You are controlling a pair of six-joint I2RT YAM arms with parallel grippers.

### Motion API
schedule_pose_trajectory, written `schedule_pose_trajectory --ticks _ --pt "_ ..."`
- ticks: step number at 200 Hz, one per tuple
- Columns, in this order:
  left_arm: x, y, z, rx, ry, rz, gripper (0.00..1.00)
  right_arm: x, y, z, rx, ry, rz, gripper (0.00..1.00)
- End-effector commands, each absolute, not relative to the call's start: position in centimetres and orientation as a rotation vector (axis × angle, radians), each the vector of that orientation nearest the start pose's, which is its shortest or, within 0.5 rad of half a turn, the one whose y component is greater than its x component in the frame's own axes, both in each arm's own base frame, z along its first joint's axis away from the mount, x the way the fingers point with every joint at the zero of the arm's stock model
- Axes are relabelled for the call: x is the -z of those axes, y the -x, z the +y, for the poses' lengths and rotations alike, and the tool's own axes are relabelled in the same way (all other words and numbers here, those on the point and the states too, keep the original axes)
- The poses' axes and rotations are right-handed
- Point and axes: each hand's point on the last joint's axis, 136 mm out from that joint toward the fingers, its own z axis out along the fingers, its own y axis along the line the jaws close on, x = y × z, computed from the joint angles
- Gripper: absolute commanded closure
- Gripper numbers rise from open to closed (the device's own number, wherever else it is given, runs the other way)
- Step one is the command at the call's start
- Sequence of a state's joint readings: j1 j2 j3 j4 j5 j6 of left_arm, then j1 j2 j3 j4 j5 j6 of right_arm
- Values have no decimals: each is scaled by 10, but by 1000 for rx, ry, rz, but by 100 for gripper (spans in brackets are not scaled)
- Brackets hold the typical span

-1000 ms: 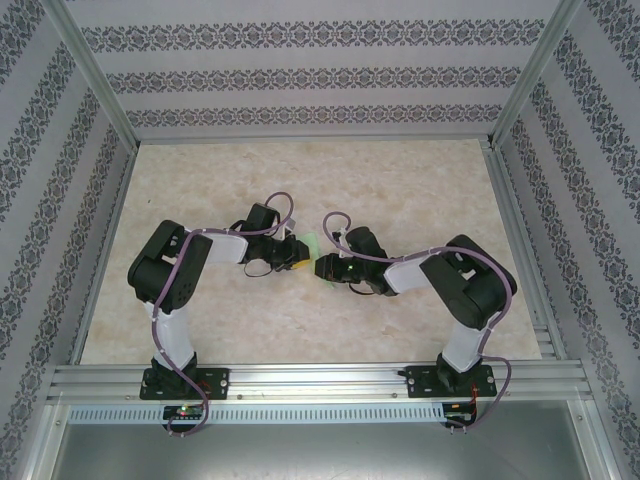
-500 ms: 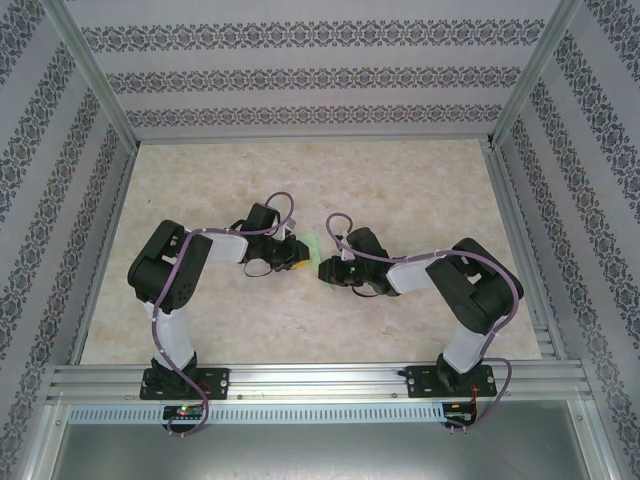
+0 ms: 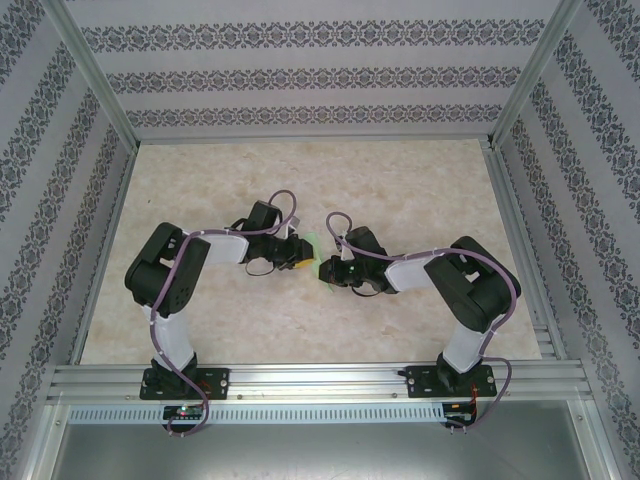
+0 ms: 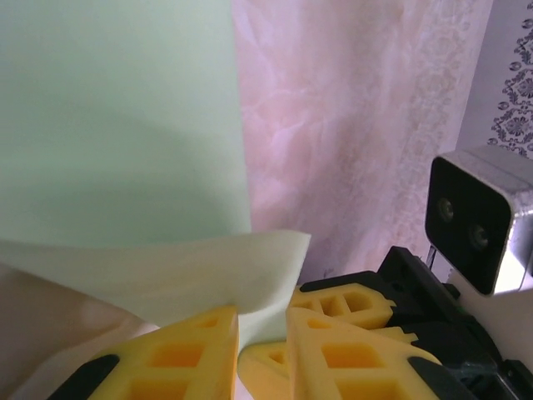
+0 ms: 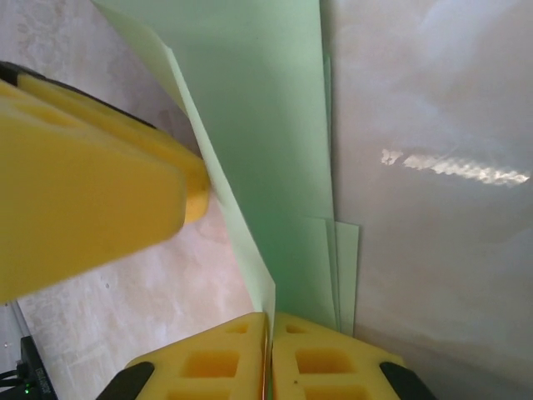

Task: Fold a paper plane with a square sheet of paper (pick it up from the middle)

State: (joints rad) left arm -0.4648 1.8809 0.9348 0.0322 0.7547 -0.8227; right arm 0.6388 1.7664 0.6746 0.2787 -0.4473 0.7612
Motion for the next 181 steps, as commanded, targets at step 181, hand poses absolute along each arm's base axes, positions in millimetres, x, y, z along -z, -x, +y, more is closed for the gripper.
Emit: schedule_pose_trajectory --ticks 181 --pt "-8 -318 -284 1217 185 2869 81 -15 -255 275 -998 163 2724 82"
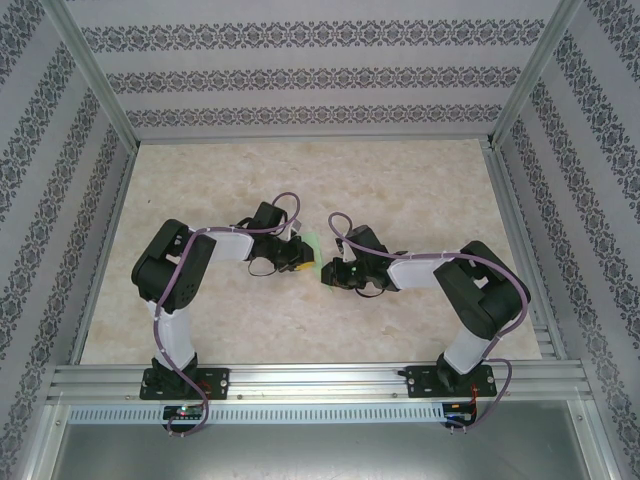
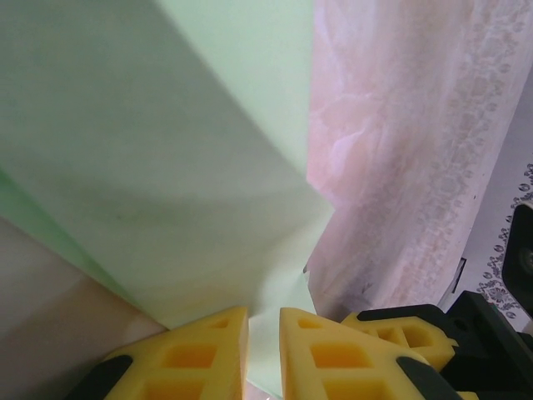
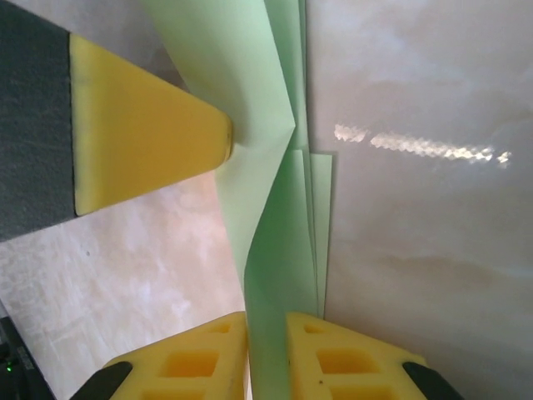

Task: Fold a paper plane with a square sheet of paper (pick it up from the middle)

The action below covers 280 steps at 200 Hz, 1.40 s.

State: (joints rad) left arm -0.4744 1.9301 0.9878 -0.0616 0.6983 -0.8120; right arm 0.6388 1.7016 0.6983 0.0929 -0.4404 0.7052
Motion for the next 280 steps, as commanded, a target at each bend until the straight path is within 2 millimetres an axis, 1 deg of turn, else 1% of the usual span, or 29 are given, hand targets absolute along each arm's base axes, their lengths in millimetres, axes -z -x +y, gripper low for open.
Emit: schedule_pose_trajectory --ticks 1,37,54,82,95,106,139,166,197,242,264,280 --pt "-9 -318 -284 1217 183 2867 81 -15 -255 276 -998 164 2724 82" --pt "-17 -320 -288 1248 162 2851 81 -7 -249 277 -1017 152 2758 90" --pt "-31 -322 -294 1318 131 2807 80 2 -247 273 -988 120 2801 92" --pt "-57 -322 -304 1405 54 2730 78 14 -244 270 -967 81 2850 93" --pt "-63 -317 -306 1416 25 2718 77 16 -243 270 -965 74 2858 93" --pt "-64 -313 -307 1422 10 2717 77 16 -244 269 -964 69 2858 93" --pt "-60 -302 -309 1434 -15 2730 77 13 -246 269 -975 67 2853 93" --pt "-50 -299 -310 1431 -13 2757 78 10 -247 270 -996 71 2845 92" --pt "-37 -301 -309 1389 17 2790 80 5 -247 273 -1019 82 2831 90" --pt "-19 -308 -301 1261 99 2857 81 -2 -245 273 -1034 112 2820 85" --pt "-11 -308 -297 1209 129 2886 82 -7 -242 271 -1039 125 2813 85" --pt "-7 -308 -294 1179 147 2905 82 -7 -237 268 -1030 131 2823 85"
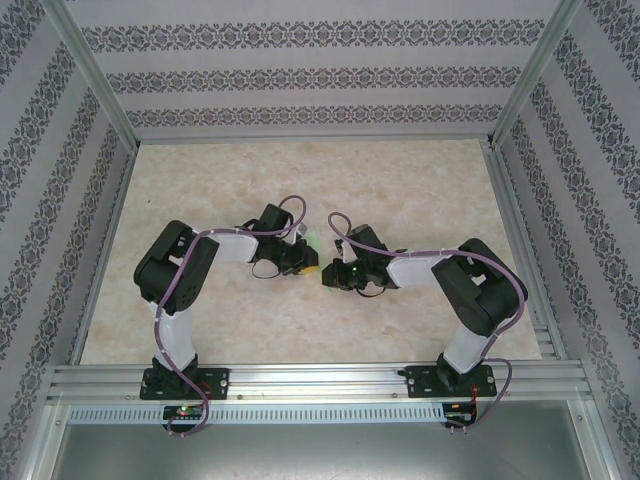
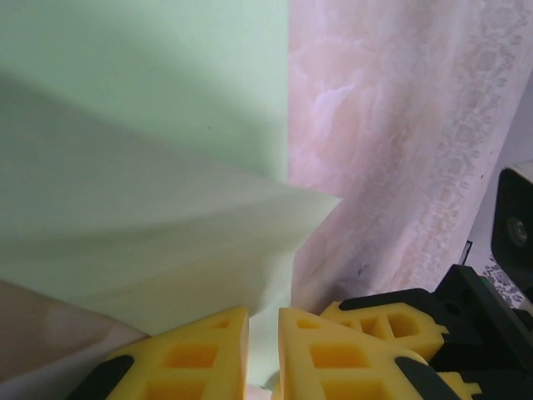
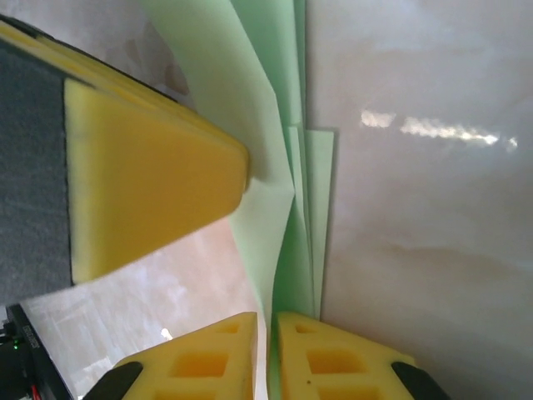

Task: Fold a paper plane with a square sheet of paper (pick it up from the middle)

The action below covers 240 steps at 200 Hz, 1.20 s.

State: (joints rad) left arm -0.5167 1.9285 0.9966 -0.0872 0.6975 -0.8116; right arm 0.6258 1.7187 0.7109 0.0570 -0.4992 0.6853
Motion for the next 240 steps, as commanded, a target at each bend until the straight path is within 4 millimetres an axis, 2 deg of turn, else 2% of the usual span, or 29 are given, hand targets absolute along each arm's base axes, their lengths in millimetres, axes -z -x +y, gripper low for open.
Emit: schedule_pose_trajectory --ticks 1,37,89,107,133,148,167,206,240 --pt "-7 -308 -294 1178 148 2905 82 -7 -237 268 -1028 129 2824 85" --pt "-1 -306 -290 1137 169 2929 83 -2 -227 261 -1012 120 2848 88" --pt "3 -306 -287 1113 179 2943 83 16 -218 253 -924 108 2930 93" --pt "3 -305 -287 1112 177 2947 83 5 -223 255 -930 109 2897 87" --pt "3 -304 -287 1110 177 2950 83 -30 -236 255 -926 123 2793 80" --pt "3 -305 -287 1110 176 2950 83 -47 -242 257 -925 140 2749 79" --pt "4 -304 -287 1108 177 2953 84 -62 -246 269 -966 189 2714 80" --pt "4 -304 -287 1112 177 2955 84 -60 -251 296 -1018 267 2725 85" --pt "4 -304 -287 1113 173 2958 84 -44 -257 302 -1020 273 2758 86"
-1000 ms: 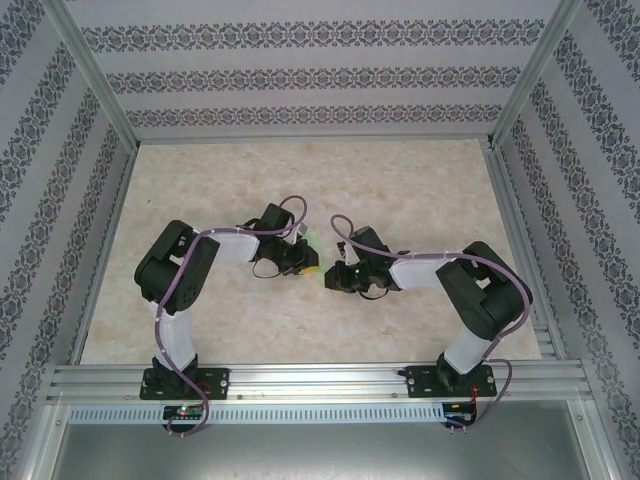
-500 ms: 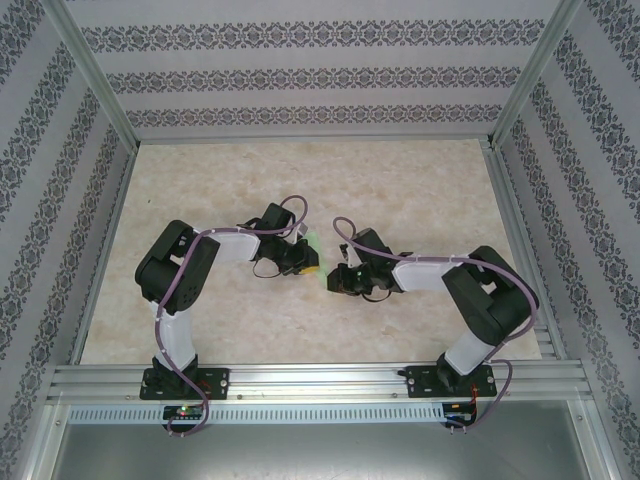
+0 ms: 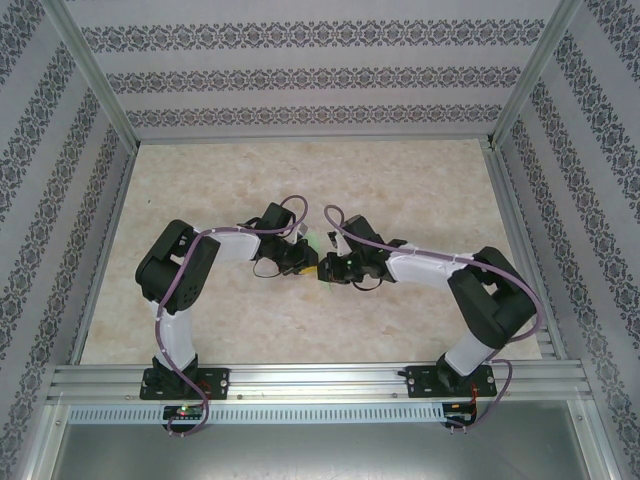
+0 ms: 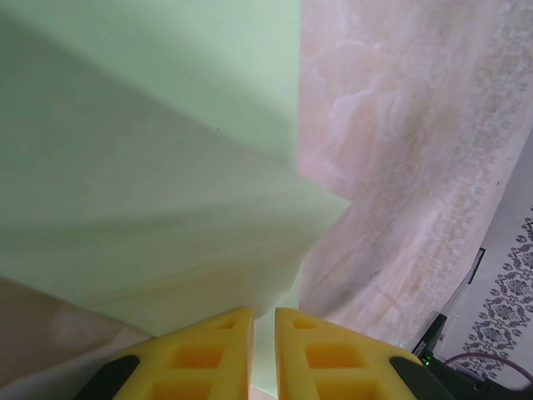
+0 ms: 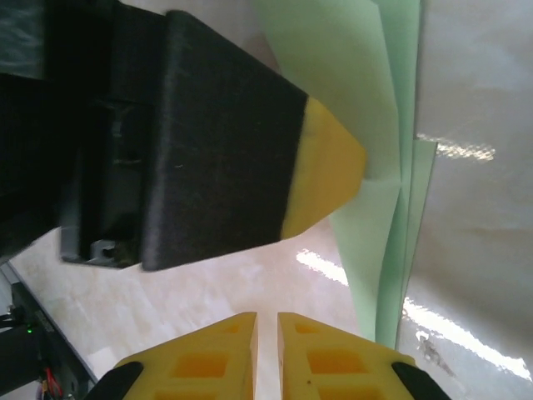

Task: Fold a paper plane with a square sheet of paper (pick it up from the middle)

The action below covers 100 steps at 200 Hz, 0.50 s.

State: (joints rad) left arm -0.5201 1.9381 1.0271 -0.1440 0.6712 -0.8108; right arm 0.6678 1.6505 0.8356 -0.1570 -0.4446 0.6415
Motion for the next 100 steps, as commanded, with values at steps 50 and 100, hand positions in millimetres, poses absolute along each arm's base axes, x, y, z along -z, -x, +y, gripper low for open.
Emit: schedule_pose_trajectory --ticks 50,100 --pt "6 -303 -285 1093 184 2967 84 -18 -248 296 -992 254 2841 86" --pt "9 -303 -281 1045 197 2981 84 -3 -227 282 -969 248 2908 87"
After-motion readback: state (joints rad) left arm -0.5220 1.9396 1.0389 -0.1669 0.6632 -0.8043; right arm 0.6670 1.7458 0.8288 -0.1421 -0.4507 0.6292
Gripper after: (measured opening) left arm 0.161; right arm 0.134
